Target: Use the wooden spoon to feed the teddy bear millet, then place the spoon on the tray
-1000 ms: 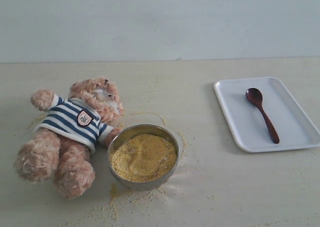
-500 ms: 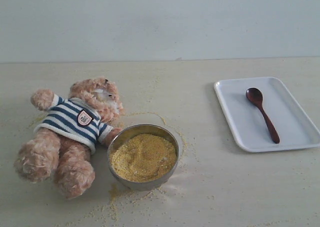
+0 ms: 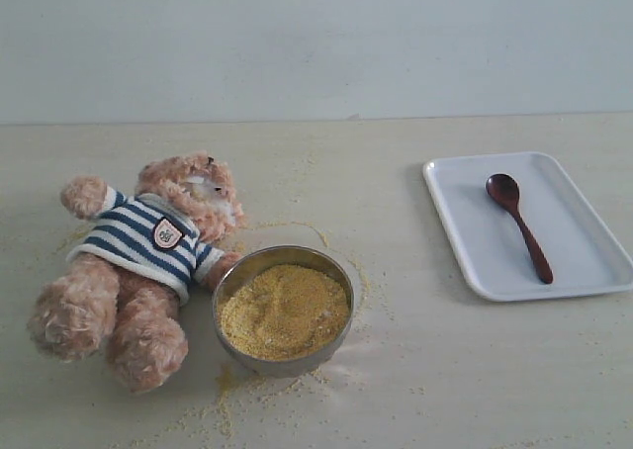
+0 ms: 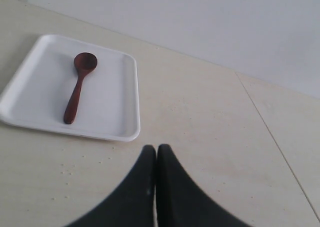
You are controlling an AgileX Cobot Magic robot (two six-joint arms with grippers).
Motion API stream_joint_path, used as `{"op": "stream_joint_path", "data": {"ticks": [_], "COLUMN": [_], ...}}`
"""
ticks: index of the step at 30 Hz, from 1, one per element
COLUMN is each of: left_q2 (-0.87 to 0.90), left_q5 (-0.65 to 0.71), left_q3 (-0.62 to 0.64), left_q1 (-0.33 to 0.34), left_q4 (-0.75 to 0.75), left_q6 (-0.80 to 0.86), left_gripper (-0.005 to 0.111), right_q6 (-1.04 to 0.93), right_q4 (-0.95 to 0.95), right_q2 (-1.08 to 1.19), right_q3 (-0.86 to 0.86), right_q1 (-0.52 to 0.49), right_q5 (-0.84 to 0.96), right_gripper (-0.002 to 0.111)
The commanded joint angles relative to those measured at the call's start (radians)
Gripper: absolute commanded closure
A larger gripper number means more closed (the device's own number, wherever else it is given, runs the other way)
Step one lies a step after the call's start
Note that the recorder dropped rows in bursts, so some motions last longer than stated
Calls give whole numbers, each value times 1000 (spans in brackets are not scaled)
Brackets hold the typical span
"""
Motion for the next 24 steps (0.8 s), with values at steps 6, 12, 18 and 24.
{"op": "stream_joint_path", "data": {"ticks": [6,12,18,24], "left_q2": [-3,-3,-3,-3], "left_q5": [-14,-14,-14,-14], "left_q3": [-1,-1,-1,-1], "left_q1": [-3,-3,-3,-3], "left_q4": [4,4,4,4], "left_q6": [7,7,7,7], "left_gripper": [102,102,102,102], "right_q6": [-1,-9,-9,-162], "right_q4": [46,644,541,540], "right_q2": [-4,-4,-4,-4], "right_q3": [-1,-1,-1,-1], "right_q1": [-4,-127,-262,-278], "right_q5": [-2,-93,-132,-43], "right_gripper": [109,109,109,109]}}
